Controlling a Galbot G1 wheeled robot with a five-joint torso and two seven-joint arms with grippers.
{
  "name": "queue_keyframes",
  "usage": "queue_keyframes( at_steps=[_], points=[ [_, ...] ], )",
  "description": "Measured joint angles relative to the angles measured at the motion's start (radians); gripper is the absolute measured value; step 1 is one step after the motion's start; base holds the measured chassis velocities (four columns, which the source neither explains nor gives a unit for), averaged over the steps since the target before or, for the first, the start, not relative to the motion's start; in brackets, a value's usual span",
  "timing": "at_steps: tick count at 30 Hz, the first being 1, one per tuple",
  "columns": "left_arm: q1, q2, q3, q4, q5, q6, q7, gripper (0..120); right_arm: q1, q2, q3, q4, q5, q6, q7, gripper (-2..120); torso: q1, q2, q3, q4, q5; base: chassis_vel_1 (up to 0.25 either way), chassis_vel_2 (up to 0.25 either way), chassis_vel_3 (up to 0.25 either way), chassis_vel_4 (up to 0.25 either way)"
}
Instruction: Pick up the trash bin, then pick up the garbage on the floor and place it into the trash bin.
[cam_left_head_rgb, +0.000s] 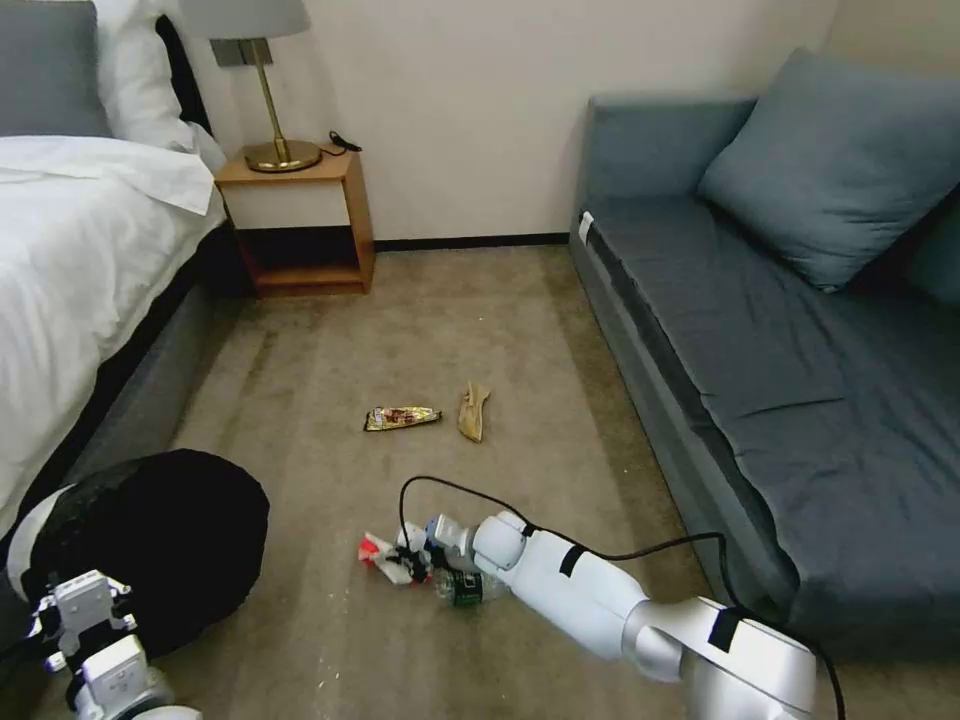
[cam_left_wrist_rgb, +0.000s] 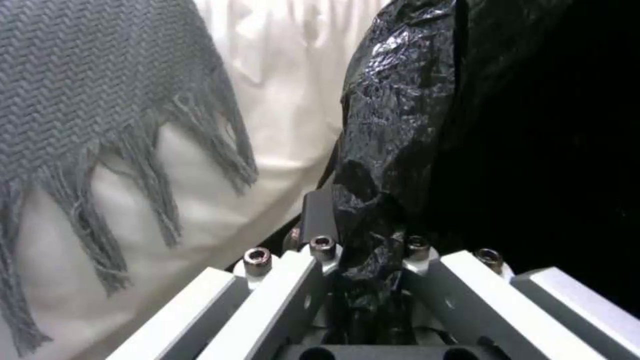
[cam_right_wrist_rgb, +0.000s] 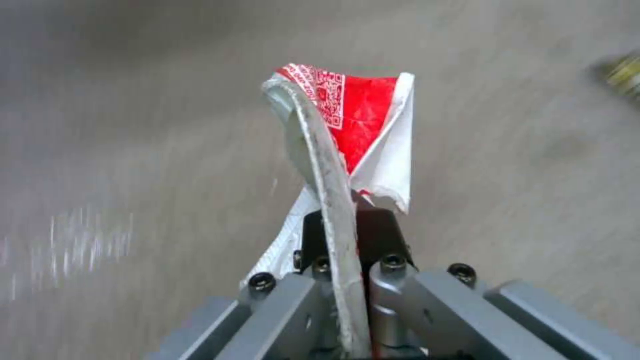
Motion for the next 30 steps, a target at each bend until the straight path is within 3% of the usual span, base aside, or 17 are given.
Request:
queue_keyframes(
  at_steps=[9, 15, 18, 22, 30],
  points=[
    [-0.064, 0.003, 0.015, 0.010, -0.031, 0.039, 0.000, 3, -0.036, -0.020, 0.107, 0.240, 0.171, -0.012, 0.071, 0, 0.000, 0.000, 0.000, 0.0000, 0.0001, 0.000, 0.000, 0.000, 0.000],
    [-0.101, -0.002, 0.026, 0.015, -0.049, 0.056, 0.000, 3, -0.060, -0.019, 0.080, 0.387, 0.303, -0.040, 0.108, 0, 0.000, 0.000, 0.000, -0.0001, 0.0000, 0.000, 0.000, 0.000, 0.000],
    [-0.118, -0.004, 0.035, 0.025, -0.071, 0.052, 0.006, 3, -0.071, -0.003, 0.021, 0.468, 0.426, -0.066, 0.154, 0, 0.000, 0.000, 0.000, 0.0001, 0.0000, 0.000, 0.000, 0.000, 0.000],
    [-0.127, -0.010, 0.044, 0.033, -0.095, 0.044, 0.017, 3, -0.058, 0.014, -0.035, 0.483, 0.470, -0.072, 0.165, 0, 0.000, 0.000, 0.000, 0.0003, 0.0000, 0.000, 0.000, 0.000, 0.000],
    [-0.129, -0.013, 0.081, 0.039, -0.139, 0.014, 0.080, 3, 0.055, 0.052, -0.179, 0.369, 0.517, -0.065, 0.145, 0, 0.000, 0.000, 0.000, 0.0002, -0.0001, 0.000, 0.000, 0.000, 0.000]
  ],
)
